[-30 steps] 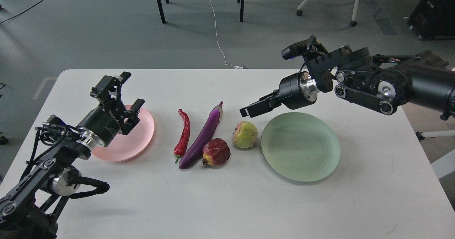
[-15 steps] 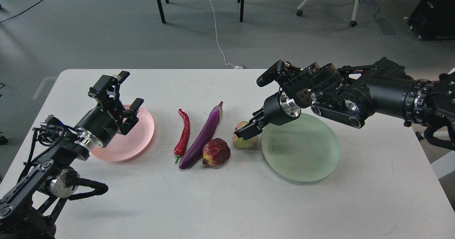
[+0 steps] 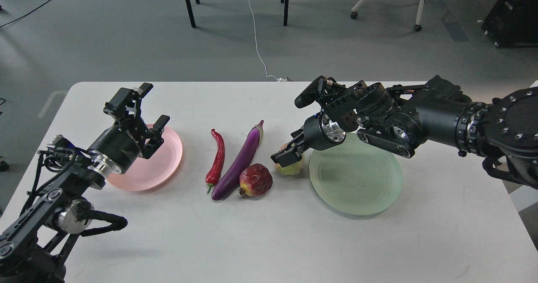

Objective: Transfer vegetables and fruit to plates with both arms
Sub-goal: 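Grasp the green-yellow fruit with the right gripper and lift it, then lower the fruit onto the green plate and open the right gripper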

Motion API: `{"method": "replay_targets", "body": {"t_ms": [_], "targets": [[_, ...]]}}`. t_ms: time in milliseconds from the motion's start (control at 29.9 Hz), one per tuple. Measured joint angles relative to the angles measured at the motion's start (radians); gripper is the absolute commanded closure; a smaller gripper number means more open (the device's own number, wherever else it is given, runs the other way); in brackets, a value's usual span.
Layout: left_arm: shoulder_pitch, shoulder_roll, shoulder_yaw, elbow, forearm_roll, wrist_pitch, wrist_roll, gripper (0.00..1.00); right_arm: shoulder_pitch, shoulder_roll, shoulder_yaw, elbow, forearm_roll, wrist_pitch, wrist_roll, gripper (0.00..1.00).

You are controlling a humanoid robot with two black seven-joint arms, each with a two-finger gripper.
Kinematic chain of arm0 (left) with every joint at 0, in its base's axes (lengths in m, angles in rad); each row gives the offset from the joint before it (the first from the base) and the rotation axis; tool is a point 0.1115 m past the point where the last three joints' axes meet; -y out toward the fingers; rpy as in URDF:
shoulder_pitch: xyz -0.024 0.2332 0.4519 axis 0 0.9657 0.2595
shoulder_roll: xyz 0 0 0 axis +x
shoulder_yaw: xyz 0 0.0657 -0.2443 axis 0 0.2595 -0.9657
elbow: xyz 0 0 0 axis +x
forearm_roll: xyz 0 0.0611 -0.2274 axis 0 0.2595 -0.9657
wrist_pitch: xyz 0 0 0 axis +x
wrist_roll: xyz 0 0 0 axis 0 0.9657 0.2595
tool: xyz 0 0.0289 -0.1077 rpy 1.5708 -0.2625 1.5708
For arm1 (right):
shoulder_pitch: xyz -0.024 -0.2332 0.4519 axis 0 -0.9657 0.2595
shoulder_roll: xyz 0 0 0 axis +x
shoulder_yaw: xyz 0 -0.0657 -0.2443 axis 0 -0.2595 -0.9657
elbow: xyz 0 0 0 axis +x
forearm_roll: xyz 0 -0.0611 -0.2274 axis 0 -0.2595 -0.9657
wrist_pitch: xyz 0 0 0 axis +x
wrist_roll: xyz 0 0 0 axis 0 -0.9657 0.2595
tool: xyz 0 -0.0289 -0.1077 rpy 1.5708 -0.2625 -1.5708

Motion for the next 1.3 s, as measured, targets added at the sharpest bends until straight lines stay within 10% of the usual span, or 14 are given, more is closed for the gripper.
{"method": "replay_targets", "body": {"t_ms": [368,669,1003,1304], "targets": [[0.004,0.0,0.0,-0.003,0.0,0.001,0.0,0.02,-0.012,0.024,-0.044,-0.024,0.0,-0.001,0.0,0.54],[0.006,0.001,0.0,-0.013,0.0,0.002,0.002,0.02,0.064,-0.034,-0.011,-0.012,0.012,-0.001,0.0,0.54],[0.004,0.003,0.001,-0.028,0.0,0.004,0.006,0.02,0.143,-0.367,-0.026,0.23,-0.077,0.01,0.0,0.52],[0.004,0.002,0.003,-0.03,0.0,0.004,0.006,0.02,0.055,-0.487,-0.05,0.269,-0.145,0.003,0.0,0.12]]}}
